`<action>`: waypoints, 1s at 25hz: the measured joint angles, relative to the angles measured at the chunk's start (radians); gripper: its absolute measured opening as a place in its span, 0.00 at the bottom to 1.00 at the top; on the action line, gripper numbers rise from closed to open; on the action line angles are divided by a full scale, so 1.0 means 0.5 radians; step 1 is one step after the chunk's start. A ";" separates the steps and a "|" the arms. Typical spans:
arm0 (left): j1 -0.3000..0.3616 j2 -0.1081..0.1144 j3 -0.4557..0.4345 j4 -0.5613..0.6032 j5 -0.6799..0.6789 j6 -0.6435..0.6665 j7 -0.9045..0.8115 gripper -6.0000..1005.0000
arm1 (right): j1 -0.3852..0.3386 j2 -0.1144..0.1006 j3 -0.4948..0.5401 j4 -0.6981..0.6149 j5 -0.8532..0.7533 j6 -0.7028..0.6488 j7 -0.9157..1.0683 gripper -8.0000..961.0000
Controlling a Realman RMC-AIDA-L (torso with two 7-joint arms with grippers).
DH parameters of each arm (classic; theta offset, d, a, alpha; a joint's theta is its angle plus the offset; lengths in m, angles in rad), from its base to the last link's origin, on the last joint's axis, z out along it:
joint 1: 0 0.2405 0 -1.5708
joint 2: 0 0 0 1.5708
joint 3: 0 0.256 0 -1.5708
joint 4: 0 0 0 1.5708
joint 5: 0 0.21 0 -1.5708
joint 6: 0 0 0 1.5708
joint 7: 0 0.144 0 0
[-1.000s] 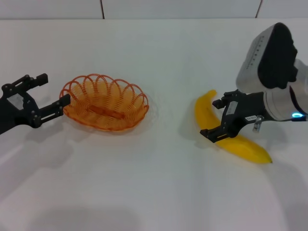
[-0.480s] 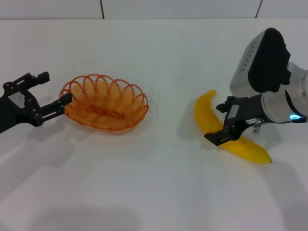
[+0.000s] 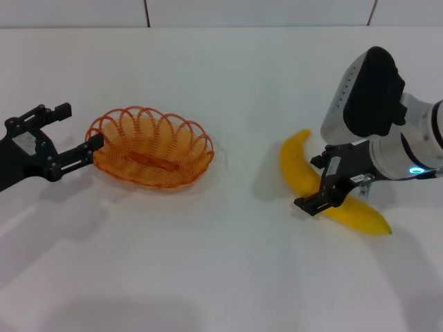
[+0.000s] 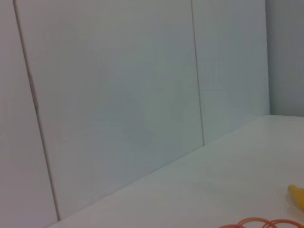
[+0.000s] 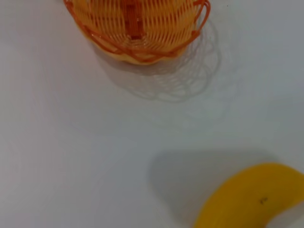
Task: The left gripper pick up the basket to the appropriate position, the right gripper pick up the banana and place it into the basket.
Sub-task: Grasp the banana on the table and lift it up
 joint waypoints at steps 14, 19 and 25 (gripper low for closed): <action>0.001 -0.003 -0.010 0.000 0.004 -0.003 -0.002 0.80 | 0.009 -0.001 0.015 -0.012 0.005 0.006 0.025 0.76; 0.020 -0.006 -0.016 0.000 -0.003 -0.004 0.003 0.80 | -0.022 0.002 0.024 -0.102 0.026 0.015 0.014 0.55; 0.040 -0.008 -0.034 0.000 -0.012 -0.007 0.007 0.80 | -0.081 0.006 0.019 -0.218 0.167 0.061 -0.114 0.51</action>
